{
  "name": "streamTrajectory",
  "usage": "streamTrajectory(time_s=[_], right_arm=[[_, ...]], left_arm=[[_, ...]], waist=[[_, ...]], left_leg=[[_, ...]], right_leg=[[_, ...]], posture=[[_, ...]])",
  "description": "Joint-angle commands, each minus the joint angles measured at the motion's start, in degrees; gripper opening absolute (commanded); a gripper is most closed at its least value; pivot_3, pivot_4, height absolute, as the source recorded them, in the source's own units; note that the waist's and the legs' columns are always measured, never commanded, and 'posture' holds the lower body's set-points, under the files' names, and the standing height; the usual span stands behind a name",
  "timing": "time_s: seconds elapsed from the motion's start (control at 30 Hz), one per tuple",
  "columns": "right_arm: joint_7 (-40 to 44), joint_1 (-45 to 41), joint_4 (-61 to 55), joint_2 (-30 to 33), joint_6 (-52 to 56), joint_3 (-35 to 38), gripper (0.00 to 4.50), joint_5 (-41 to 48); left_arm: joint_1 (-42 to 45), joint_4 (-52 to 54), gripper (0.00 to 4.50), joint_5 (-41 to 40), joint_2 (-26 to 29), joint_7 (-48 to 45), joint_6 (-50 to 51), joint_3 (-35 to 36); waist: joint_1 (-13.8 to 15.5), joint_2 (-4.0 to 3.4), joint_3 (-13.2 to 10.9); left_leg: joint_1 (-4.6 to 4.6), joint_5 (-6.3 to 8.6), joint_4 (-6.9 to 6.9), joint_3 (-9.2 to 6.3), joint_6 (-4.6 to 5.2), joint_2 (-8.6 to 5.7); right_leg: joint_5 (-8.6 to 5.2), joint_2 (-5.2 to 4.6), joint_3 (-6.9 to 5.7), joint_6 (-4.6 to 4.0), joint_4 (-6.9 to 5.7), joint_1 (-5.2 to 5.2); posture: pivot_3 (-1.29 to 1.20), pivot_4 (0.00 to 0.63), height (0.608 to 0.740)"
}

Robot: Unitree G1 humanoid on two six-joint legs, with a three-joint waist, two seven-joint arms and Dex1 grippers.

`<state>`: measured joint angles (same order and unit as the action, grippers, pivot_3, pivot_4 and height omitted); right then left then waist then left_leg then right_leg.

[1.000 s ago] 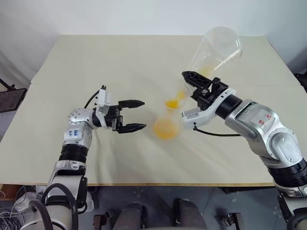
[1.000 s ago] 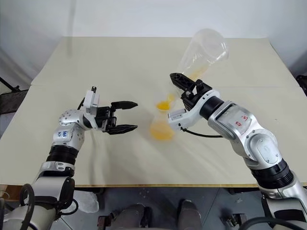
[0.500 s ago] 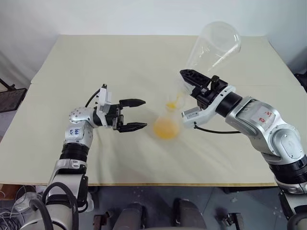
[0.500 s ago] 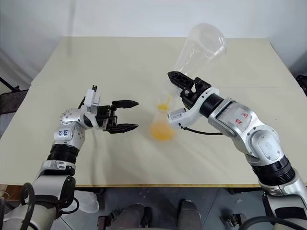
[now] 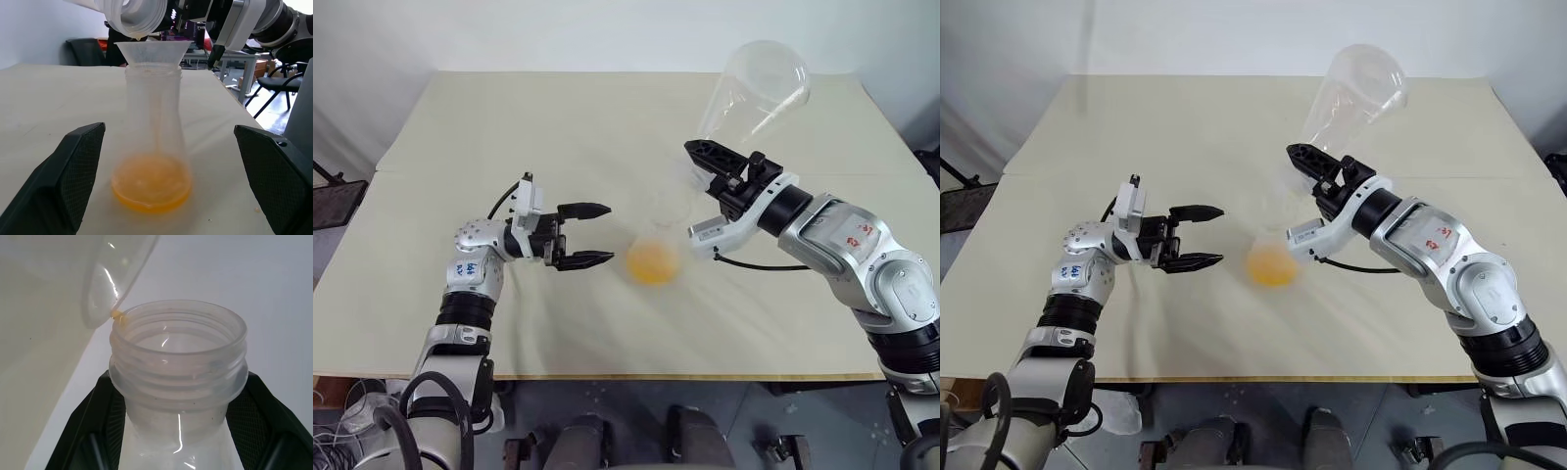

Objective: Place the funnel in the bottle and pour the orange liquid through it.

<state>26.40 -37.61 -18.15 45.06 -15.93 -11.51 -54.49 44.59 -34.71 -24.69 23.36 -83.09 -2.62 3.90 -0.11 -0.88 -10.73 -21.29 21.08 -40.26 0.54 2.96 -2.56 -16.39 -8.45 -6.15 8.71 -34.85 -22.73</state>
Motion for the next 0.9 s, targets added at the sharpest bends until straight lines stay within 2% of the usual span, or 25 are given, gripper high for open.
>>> streamTrajectory(time_s=[0.03, 0.27, 0.37, 0.47, 0.63, 0.8, 0.9], right_arm=[[1.6, -0.1, -3.5, -1.7, 1.9, 2.6, 2.44, 4.0], [7.2, 3.0, -9.0, -10.4, 13.0, 4.9, 2.44, 11.8], [9.5, 2.1, -11.8, -16.6, 23.5, 7.1, 2.44, 15.4], [13.0, 0.6, -13.7, -23.1, 39.1, 11.6, 2.44, 20.1], [13.7, -2.1, -12.5, -25.9, 52.8, 20.4, 2.44, 29.7], [10.7, -2.6, -7.9, -27.7, 59.1, 32.4, 2.44, 41.9], [9.3, 0.0, -4.3, -28.3, 58.0, 39.1, 2.44, 49.2]], left_arm=[[1.3, 0.7, 4.50, 0.0, 0.1, 0.0, -0.5, 0.3], [-0.9, 4.0, 4.50, -0.3, -0.7, 1.2, 0.2, -0.3], [-2.2, 5.9, 4.50, -0.7, -0.7, 1.7, 0.7, -0.3], [-3.5, 7.7, 4.50, -0.9, -0.5, 2.0, 1.3, -0.2], [-4.6, 9.8, 4.50, -1.1, -0.3, 2.3, 2.4, -0.2], [-4.3, 9.7, 4.50, -0.8, -0.3, 2.9, 2.7, -0.3], [-4.6, 10.4, 4.50, -0.8, -0.1, 3.4, 3.1, -0.2]], waist=[[0.0, 0.00, 0.0], [0.1, 0.00, 0.0], [0.0, 0.00, 0.0], [0.0, 0.00, 0.0], [0.1, 0.00, 0.0], [-0.1, 0.00, 0.0], [0.0, 0.00, 0.0]], left_leg=[[0.00, 0.00, 0.00, 0.00, 0.00, 0.00], [0.00, 0.00, -0.01, -0.04, 0.00, 0.00], [0.00, 0.00, -0.01, -0.04, 0.00, 0.01], [0.01, 0.00, -0.01, -0.07, -0.01, 0.03], [0.01, 0.00, -0.05, -0.20, 0.00, -0.06], [0.07, 0.00, 0.04, -0.18, -0.01, -0.04], [0.08, 0.00, 0.05, -0.17, -0.01, -0.06]], right_leg=[[0.00, 0.00, 0.00, 0.00, 0.00, 0.00], [0.00, 0.00, -0.03, 0.00, -0.03, 0.01], [0.00, 0.00, -0.03, 0.00, -0.03, 0.01], [0.00, 0.02, -0.04, 0.00, -0.07, 0.01], [0.00, -0.03, -0.03, 0.00, -0.14, 0.03], [0.00, -0.02, -0.04, 0.00, -0.16, 0.01], [0.00, -0.02, -0.03, 0.00, -0.16, 0.01]], posture=[[0.00, 0.150, 0.740], [0.00, 0.150, 0.740], [0.00, 0.150, 0.740], [0.00, 0.150, 0.740], [0.00, 0.150, 0.740], [0.00, 0.150, 0.740], [0.00, 0.150, 0.740]])
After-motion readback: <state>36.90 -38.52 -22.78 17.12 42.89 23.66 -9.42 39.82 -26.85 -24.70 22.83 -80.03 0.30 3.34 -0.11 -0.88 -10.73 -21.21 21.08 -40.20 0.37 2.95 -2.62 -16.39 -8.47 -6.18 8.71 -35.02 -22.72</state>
